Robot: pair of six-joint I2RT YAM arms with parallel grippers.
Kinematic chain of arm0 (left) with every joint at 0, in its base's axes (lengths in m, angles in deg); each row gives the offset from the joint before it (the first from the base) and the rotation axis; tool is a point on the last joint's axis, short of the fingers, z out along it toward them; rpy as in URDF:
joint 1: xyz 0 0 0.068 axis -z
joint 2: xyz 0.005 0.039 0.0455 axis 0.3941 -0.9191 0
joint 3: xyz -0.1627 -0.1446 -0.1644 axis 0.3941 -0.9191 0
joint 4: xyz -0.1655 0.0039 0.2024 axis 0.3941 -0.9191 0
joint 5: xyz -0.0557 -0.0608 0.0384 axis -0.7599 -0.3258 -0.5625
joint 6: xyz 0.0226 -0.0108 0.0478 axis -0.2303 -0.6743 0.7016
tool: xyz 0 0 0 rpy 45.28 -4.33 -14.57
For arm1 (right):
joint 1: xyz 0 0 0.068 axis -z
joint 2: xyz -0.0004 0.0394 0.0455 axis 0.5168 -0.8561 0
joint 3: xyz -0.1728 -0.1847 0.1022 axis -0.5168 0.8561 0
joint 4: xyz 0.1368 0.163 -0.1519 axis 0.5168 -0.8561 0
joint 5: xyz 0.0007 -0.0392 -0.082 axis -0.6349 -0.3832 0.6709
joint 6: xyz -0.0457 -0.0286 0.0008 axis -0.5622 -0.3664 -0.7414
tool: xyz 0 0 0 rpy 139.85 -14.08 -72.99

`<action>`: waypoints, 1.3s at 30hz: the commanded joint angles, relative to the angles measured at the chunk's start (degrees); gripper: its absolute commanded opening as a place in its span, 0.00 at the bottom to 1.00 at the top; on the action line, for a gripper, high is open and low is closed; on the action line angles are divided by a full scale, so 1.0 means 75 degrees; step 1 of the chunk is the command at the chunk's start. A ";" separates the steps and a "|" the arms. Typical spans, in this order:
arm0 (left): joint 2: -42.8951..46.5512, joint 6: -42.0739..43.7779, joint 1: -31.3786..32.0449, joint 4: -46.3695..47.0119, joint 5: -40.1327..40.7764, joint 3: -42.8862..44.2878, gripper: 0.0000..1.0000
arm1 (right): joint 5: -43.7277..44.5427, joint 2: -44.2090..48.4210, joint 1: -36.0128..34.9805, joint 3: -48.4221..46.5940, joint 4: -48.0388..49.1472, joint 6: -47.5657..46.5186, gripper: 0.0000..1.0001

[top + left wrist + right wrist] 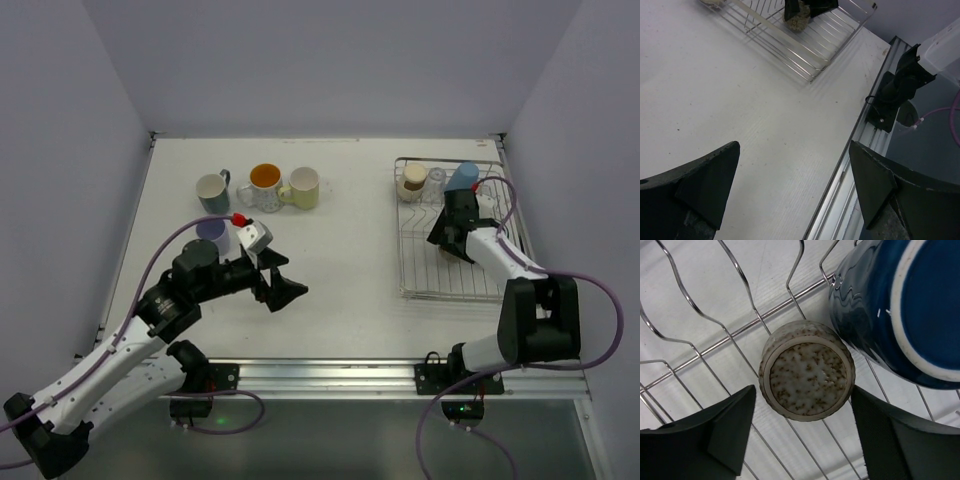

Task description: Unload the cups from the dish rack

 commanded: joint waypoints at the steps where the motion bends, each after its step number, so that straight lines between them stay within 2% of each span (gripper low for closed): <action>1: -0.0041 0.0237 0.0062 0.0033 0.0061 0.0149 0.95 | 0.0034 -0.0209 0.0037 -0.0350 0.0416 -0.0058 0.74; 3: -0.0099 0.0237 0.0050 0.0021 0.0084 0.0160 0.94 | 0.0034 -0.0151 0.0037 -0.0222 0.0627 -0.0070 0.68; 4: -0.0123 0.0225 0.0050 0.0033 0.0084 0.0160 0.95 | 0.0046 -0.0081 0.0048 -0.0151 0.0709 -0.0093 0.60; 8: -0.0240 0.0225 0.0062 0.0057 0.0096 0.0172 0.95 | 0.0151 0.0493 0.0025 0.0235 0.1166 -0.0175 0.41; 14: -0.0380 0.0132 0.0039 0.0127 0.0131 0.0219 0.94 | -0.0350 0.2109 -0.0350 0.0833 0.1331 -0.0211 0.40; 21: -0.0626 -0.0676 0.0050 0.0572 -0.0173 0.0219 0.93 | -0.1169 0.3891 -0.0806 0.1161 0.1225 -0.0105 0.37; 24: -0.0802 -0.1343 0.0050 0.1285 -0.0430 0.0021 0.91 | -0.1675 0.4629 -0.1052 0.1232 0.1284 0.0000 0.36; 28: -0.1106 -0.2211 0.0062 0.3144 -0.0595 -0.0343 0.86 | -0.3266 0.5403 -0.1346 0.1442 0.1587 0.0527 0.36; 35: -0.2347 -0.3217 0.0085 0.5292 -0.0946 -0.0355 0.82 | -0.6195 0.6341 -0.1557 0.2169 0.3355 0.1851 0.36; 39: -0.2946 -0.4191 0.0085 0.6500 -0.1064 -0.0390 0.80 | -0.6995 0.6658 -0.1615 0.2637 0.3990 0.2261 0.36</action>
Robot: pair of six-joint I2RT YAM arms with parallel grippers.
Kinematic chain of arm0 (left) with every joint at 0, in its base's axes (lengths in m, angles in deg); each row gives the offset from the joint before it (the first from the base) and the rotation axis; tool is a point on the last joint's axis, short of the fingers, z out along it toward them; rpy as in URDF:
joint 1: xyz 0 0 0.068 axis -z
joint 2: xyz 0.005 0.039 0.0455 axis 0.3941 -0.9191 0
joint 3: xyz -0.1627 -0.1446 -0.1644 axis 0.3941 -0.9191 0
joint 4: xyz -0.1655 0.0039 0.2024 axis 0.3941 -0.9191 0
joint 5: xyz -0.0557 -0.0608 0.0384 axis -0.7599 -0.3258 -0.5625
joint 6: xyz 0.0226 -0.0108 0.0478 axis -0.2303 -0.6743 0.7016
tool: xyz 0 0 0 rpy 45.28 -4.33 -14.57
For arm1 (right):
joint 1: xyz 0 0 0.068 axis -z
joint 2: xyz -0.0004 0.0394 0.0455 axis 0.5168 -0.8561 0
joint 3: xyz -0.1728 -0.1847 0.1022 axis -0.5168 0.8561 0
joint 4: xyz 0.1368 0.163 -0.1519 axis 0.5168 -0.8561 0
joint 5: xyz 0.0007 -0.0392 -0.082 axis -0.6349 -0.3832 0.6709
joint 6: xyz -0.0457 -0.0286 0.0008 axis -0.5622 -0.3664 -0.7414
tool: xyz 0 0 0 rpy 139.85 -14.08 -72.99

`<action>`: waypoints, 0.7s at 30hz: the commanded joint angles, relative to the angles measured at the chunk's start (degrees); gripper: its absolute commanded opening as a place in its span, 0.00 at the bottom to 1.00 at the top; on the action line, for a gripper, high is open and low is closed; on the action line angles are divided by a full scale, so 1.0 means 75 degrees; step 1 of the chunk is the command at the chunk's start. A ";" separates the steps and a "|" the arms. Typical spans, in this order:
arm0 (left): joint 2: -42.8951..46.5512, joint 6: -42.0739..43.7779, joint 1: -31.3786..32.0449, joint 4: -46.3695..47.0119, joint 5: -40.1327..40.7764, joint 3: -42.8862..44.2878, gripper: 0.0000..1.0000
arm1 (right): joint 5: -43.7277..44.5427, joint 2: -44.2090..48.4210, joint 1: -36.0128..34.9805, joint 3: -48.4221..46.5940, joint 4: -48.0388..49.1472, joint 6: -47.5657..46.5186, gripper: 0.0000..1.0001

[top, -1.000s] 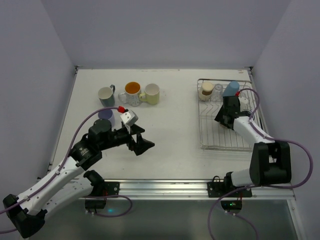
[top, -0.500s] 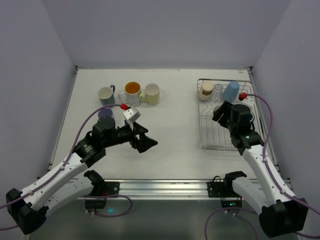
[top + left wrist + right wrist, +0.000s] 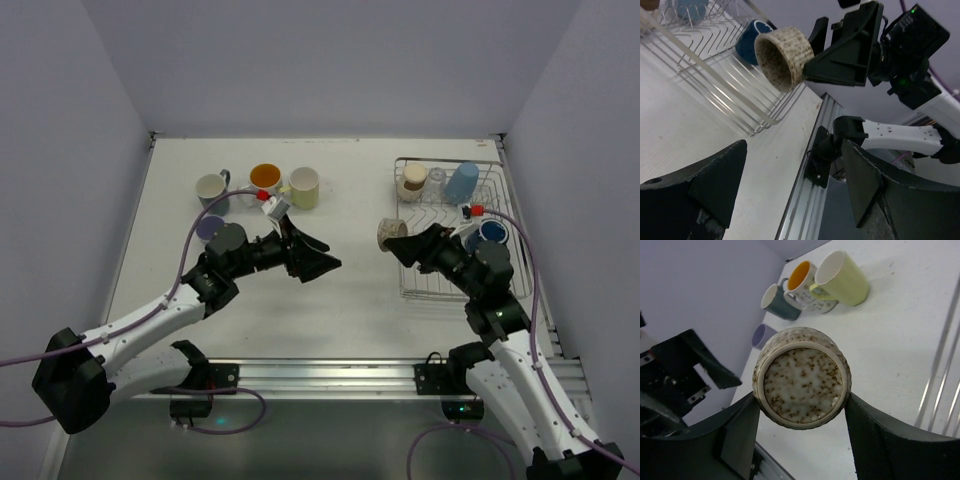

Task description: Unload the cups from the dish rack

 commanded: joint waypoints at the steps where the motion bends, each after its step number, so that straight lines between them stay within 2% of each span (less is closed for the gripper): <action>1: -0.0501 -0.1248 0.0048 0.2285 -0.0300 -0.0046 0.80 | -0.1512 0.0319 -0.0062 0.0257 0.1492 0.0749 0.36; 5: -0.1017 -0.2373 0.0129 0.3321 -0.0324 -0.0035 0.80 | -0.1922 0.0496 -0.0179 0.0772 0.2126 0.1113 0.36; 12: -0.1546 -0.2984 0.0259 0.3849 -0.0242 0.0071 0.79 | -0.2122 0.0473 -0.0566 0.0949 0.2725 0.1406 0.36; 17: -0.1780 -0.3219 0.0352 0.4142 -0.0441 0.0129 0.75 | -0.2029 0.0239 -0.0847 0.0984 0.3041 0.1453 0.36; 21: -0.1921 -0.3301 0.0411 0.4340 -0.0523 0.0211 0.66 | -0.1993 -0.0310 -0.1175 0.0985 0.3346 0.1500 0.36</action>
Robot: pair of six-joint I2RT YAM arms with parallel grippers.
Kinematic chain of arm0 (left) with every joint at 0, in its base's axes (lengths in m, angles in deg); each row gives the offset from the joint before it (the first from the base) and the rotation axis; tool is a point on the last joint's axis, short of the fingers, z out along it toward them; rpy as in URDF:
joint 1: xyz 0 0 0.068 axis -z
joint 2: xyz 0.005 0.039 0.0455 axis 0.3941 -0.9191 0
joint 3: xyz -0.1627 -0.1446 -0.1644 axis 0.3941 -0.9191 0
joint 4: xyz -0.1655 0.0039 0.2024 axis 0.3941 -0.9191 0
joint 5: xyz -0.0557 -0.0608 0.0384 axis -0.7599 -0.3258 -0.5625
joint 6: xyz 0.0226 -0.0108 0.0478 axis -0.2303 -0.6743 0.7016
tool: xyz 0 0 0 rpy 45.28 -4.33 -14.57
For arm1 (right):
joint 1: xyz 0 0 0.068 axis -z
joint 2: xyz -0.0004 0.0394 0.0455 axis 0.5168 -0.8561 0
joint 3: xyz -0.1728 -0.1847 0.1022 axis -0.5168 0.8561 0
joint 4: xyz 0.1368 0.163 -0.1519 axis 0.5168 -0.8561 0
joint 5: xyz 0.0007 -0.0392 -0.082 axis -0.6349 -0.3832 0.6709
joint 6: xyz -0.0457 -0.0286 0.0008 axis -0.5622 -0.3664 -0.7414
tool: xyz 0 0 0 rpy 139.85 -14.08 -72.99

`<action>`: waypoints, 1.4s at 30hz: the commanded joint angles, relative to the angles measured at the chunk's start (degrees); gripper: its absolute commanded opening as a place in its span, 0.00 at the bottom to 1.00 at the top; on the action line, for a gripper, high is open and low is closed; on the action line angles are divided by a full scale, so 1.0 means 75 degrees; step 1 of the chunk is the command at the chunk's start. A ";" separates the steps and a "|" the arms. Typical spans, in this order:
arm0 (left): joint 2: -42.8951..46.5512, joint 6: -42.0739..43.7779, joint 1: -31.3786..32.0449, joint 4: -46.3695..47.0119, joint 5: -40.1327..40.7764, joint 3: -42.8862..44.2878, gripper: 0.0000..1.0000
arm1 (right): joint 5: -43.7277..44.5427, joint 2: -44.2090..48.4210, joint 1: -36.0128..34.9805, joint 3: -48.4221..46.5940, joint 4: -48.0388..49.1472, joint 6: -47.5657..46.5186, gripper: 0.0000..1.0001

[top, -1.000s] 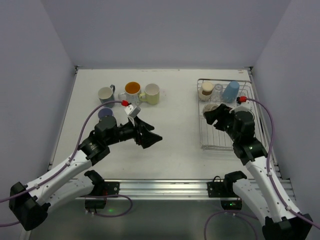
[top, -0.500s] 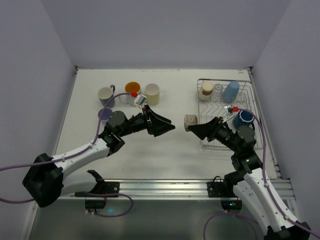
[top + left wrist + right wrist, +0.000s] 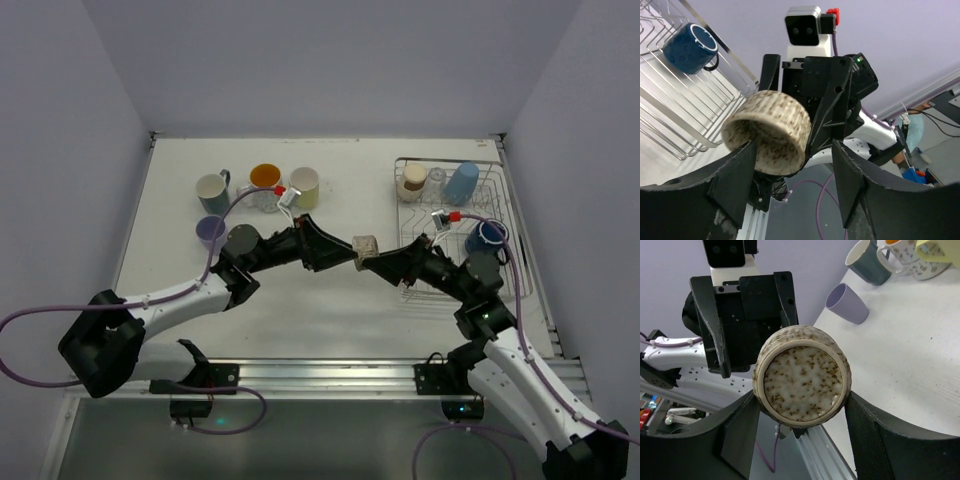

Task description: Unload the cups from the dish rack

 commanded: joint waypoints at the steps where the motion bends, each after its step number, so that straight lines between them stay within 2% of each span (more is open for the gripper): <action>1: -0.0152 -0.0288 0.0090 0.0795 -0.0208 0.0211 0.64 | -0.0128 -0.0458 -0.0298 -0.0015 0.0892 0.0177 0.36; 5: -0.0270 -0.0429 0.0102 0.1064 -0.0279 0.0188 0.53 | 0.0164 -0.0833 -0.0731 -0.0039 0.1011 0.0095 0.36; 6: -0.0270 -0.0429 0.0102 0.1123 -0.0256 0.0188 0.44 | 0.0246 -0.0892 -0.0767 -0.0039 0.1046 0.0060 0.36; 8: -0.0246 -0.0406 0.0102 0.1147 -0.0174 0.0130 0.33 | 0.0259 -0.1068 -0.0861 -0.0050 0.1104 0.0036 0.36; 9: -0.0223 -0.0382 0.0102 0.1124 -0.0104 0.0118 0.18 | 0.0259 -0.1103 -0.0885 -0.0039 0.1139 0.0036 0.36; 11: -0.0200 -0.0300 0.0102 0.1054 -0.0045 0.0106 0.01 | 0.0294 -0.1185 -0.0943 -0.0015 0.1210 0.0036 0.36; 14: -0.0048 0.0027 0.0102 0.0761 0.0119 0.0059 0.00 | 0.0341 -0.1162 -0.0967 0.0043 0.1163 0.0001 0.56; 15: 0.0057 0.0179 0.0091 0.0284 0.0189 0.0047 0.00 | 0.0387 -0.1116 -0.0967 0.0043 0.1094 -0.0080 0.65; 16: 0.0325 0.0633 0.0079 -0.0150 0.0456 0.0094 0.00 | 0.0457 -0.1011 -0.0967 0.0032 0.0814 -0.0150 0.81; 17: 0.0490 0.0939 0.0067 -0.0664 0.0656 0.0164 0.00 | 0.0493 -0.0940 -0.0967 0.0008 0.0614 -0.0256 0.87; 18: 0.0875 0.1313 0.0067 -0.2039 0.1262 0.0257 0.00 | 0.0551 -0.0858 -0.0967 -0.0015 0.0404 -0.0477 0.92; 20: 0.1205 0.2462 0.0055 -0.3604 0.2061 0.0712 0.00 | 0.0714 -0.0694 -0.0967 -0.0050 -0.0276 -0.0712 0.99; 21: 0.1346 0.2825 0.0032 -0.5131 0.2784 0.0924 0.00 | 0.0774 -0.0496 -0.0967 -0.0050 -0.0487 -0.0957 0.99; 23: 0.1324 0.3810 0.0020 -0.6557 0.3502 0.1531 0.00 | 0.1007 -0.0272 -0.0967 -0.0039 -0.1143 -0.1181 0.99; 24: 0.1243 0.4092 0.0020 -0.7863 0.4272 0.1698 0.00 | 0.1090 -0.0051 -0.0967 -0.0027 -0.1319 -0.1356 0.99; 27: 0.0974 0.4900 -0.0038 -0.9254 0.5703 0.1969 0.00 | 0.1500 0.0325 -0.0955 0.0043 -0.1918 -0.1615 0.99; 31: 0.0247 0.5300 -0.0459 -1.0009 0.6669 0.2168 0.00 | 0.1817 0.0572 -0.0955 0.0043 -0.2469 -0.1838 0.99; 36: -0.0538 0.5348 -0.1630 -0.9344 0.5547 0.2227 0.00 | 0.2028 0.0760 -0.0955 0.0102 -0.2716 -0.1979 0.99; 42: -0.2386 0.5430 -0.1913 -0.9738 0.6411 0.3666 0.00 | 0.2122 0.0924 -0.0967 0.0325 -0.2704 -0.1979 0.99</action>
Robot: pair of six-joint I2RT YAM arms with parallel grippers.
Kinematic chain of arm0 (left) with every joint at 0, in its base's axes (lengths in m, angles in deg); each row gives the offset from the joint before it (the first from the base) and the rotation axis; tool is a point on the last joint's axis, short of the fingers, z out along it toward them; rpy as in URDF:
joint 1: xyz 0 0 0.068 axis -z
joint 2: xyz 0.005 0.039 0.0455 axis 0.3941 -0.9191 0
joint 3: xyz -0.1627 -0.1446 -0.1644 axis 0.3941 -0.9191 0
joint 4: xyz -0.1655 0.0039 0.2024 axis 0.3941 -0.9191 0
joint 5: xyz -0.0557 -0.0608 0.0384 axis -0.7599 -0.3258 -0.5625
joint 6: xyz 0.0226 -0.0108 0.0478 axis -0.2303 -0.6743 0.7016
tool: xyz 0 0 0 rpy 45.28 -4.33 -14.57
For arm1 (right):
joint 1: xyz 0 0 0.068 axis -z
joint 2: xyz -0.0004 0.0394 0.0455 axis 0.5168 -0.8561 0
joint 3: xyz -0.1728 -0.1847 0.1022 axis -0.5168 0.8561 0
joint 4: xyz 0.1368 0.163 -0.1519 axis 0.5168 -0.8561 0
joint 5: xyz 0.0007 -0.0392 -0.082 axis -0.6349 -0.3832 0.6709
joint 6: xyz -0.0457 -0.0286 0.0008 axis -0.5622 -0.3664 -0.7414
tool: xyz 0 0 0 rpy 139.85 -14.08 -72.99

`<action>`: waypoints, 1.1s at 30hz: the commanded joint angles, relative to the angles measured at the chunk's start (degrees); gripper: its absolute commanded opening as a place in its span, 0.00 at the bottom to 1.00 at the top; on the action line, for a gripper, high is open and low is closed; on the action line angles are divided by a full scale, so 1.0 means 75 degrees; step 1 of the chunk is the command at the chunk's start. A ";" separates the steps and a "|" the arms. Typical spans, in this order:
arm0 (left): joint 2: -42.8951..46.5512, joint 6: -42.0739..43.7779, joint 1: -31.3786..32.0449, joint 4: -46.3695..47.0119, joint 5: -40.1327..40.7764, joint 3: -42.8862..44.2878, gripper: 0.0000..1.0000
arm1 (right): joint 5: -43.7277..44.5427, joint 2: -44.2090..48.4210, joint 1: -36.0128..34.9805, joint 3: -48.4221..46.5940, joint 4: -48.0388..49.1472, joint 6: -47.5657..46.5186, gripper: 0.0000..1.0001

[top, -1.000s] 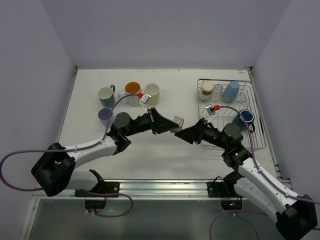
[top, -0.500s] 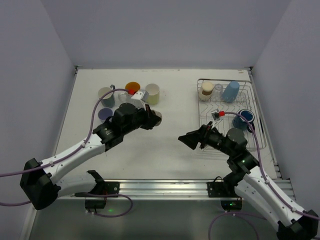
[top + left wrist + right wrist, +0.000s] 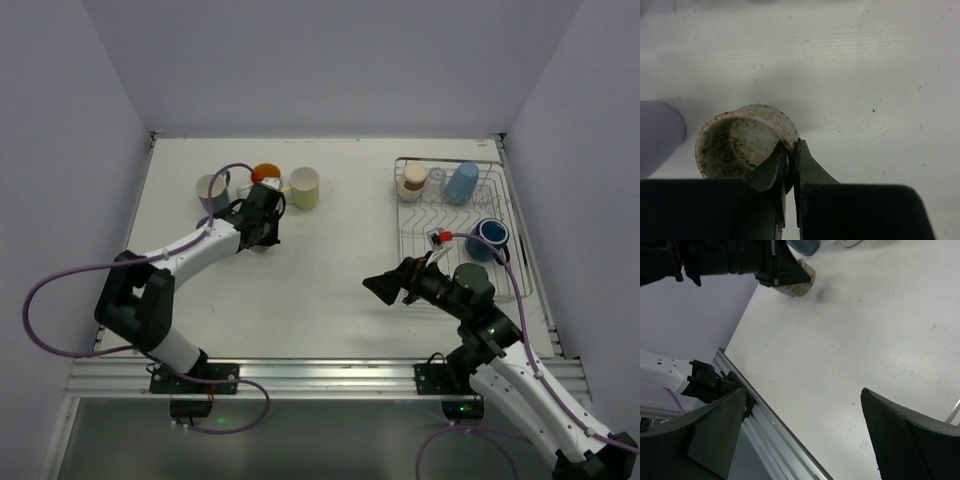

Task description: Unload the cups from the dish rack

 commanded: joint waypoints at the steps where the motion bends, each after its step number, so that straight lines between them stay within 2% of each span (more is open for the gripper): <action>1: -0.0682 0.0365 -0.0025 -0.0006 0.0473 0.1117 0.00 | 0.0257 0.0093 -0.0020 0.0126 -0.0110 -0.0158 0.99; 7: -0.1937 0.0482 -0.0154 -0.0276 0.1093 0.1787 0.00 | 0.0315 0.0351 -0.0031 0.0162 -0.0309 -0.0146 0.99; 15: -0.2161 0.0436 -0.0388 -0.0311 0.1480 0.1659 0.01 | 0.0339 0.0574 -0.0031 0.0150 -0.0450 -0.0181 0.99; 18: -0.2243 0.0261 -0.0423 -0.0405 0.1563 0.1613 0.12 | 0.0421 0.0469 -0.0031 0.0103 -0.0508 -0.0181 0.99; 19: -0.2254 0.0249 -0.0423 -0.0393 0.1528 0.1577 0.18 | 0.0525 0.0422 -0.0031 -0.0013 -0.0579 -0.0193 0.99; 20: -0.2243 0.0260 -0.0423 -0.0370 0.1505 0.1565 0.30 | 0.0596 0.0352 -0.0031 -0.0107 -0.0695 -0.0251 0.99; 26: -0.1612 0.0260 -0.0423 -0.0112 0.1341 0.1389 0.64 | 0.1438 0.0200 -0.0020 -0.0810 -0.1679 -0.0427 0.99; 28: -0.1424 0.0272 -0.0423 -0.0135 0.1165 0.1413 0.67 | 0.1743 0.0152 -0.0020 -0.1137 -0.2101 -0.0439 0.99; 31: -0.0687 0.0248 -0.0400 -0.0019 0.0627 0.1343 0.69 | 0.3065 0.0140 -0.0020 -0.1489 -0.2559 -0.0346 0.96; 33: 0.0084 0.0248 -0.0319 0.0145 -0.0073 0.1308 0.70 | 0.4140 -0.0022 0.0004 -0.1677 -0.2804 -0.0310 0.86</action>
